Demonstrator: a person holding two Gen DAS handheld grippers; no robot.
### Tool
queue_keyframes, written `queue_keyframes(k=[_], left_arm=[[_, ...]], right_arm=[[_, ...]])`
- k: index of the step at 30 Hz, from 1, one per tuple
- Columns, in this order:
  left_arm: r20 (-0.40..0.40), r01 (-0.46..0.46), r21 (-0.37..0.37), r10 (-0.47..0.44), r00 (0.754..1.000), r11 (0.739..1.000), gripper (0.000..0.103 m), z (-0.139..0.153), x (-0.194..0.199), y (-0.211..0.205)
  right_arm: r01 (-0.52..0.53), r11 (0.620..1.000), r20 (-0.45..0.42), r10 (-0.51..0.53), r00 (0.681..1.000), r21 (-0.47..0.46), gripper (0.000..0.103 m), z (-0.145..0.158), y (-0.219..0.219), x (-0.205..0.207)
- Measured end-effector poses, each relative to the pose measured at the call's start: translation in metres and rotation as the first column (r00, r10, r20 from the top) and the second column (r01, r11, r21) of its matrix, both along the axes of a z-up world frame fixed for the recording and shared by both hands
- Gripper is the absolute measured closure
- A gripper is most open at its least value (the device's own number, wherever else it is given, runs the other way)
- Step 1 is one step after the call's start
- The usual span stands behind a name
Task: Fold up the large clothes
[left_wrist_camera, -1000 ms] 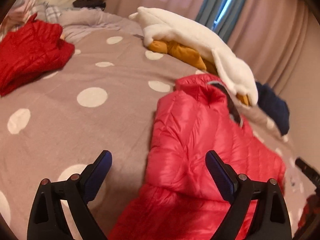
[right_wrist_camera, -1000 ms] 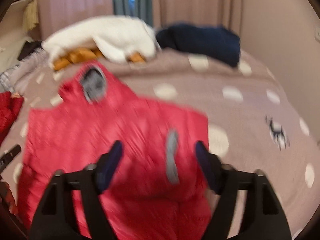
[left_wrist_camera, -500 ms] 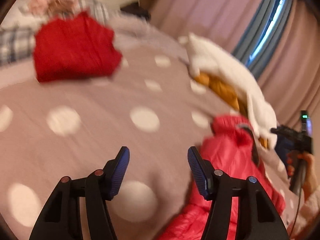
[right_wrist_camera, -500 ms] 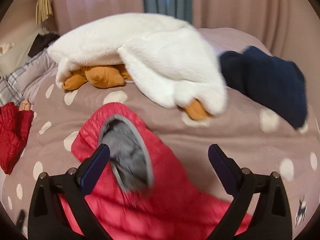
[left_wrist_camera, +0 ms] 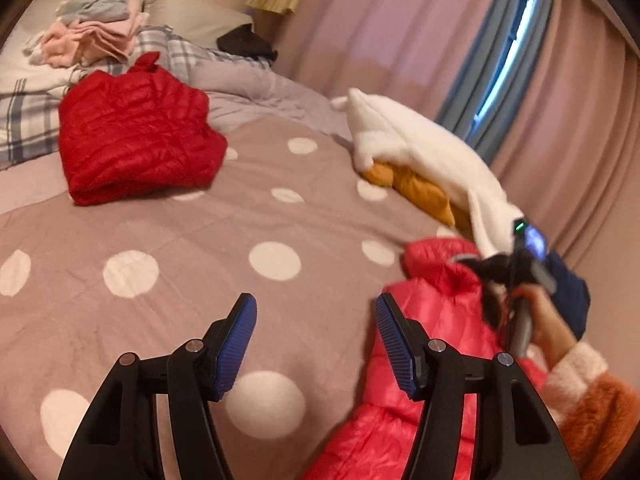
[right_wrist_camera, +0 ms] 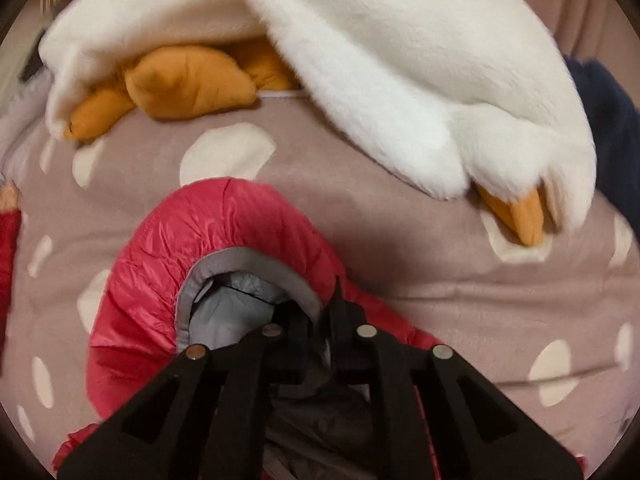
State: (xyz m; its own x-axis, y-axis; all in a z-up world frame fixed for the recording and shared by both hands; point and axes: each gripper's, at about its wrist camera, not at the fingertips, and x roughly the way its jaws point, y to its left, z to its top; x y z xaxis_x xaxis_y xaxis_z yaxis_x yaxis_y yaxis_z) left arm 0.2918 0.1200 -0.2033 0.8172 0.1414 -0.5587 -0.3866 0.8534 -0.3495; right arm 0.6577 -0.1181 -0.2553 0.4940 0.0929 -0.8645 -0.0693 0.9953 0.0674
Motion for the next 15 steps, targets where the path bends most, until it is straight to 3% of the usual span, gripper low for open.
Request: queue_keyframes(k=[3,5,9,13,15], left_arm=[[0.024,0.006,-0.035,-0.005,1.000,0.999,0.042,0.002,-0.005,-0.005],[0.029,0.023,-0.064,-0.021,0.999,0.998,0.042,0.006,-0.006,-0.008],[0.019,0.012,-0.023,-0.012,1.000,1.000,0.042,0.016,-0.016,-0.015],[0.018,0.026,-0.044,-0.025,1.000,0.999,0.042,0.023,-0.028,-0.021],[0.002,0.035,-0.034,-0.035,0.999,0.999,0.042,0.024,-0.029,-0.026]], right_arm=[[0.018,0.999,0.080,-0.021,0.997,0.042,0.098,0.027,-0.019,-0.019],[-0.026,0.998,0.142,0.019,0.990,0.049,0.098,0.052,-0.026,-0.037],[-0.066,0.995,0.211,0.049,0.976,0.075,0.098,0.093,-0.047,-0.074],[-0.135,0.972,0.321,0.067,0.945,0.195,0.098,0.127,-0.079,-0.137],[-0.188,0.959,0.358,0.104,0.928,0.210,0.098,0.131,-0.093,-0.181]])
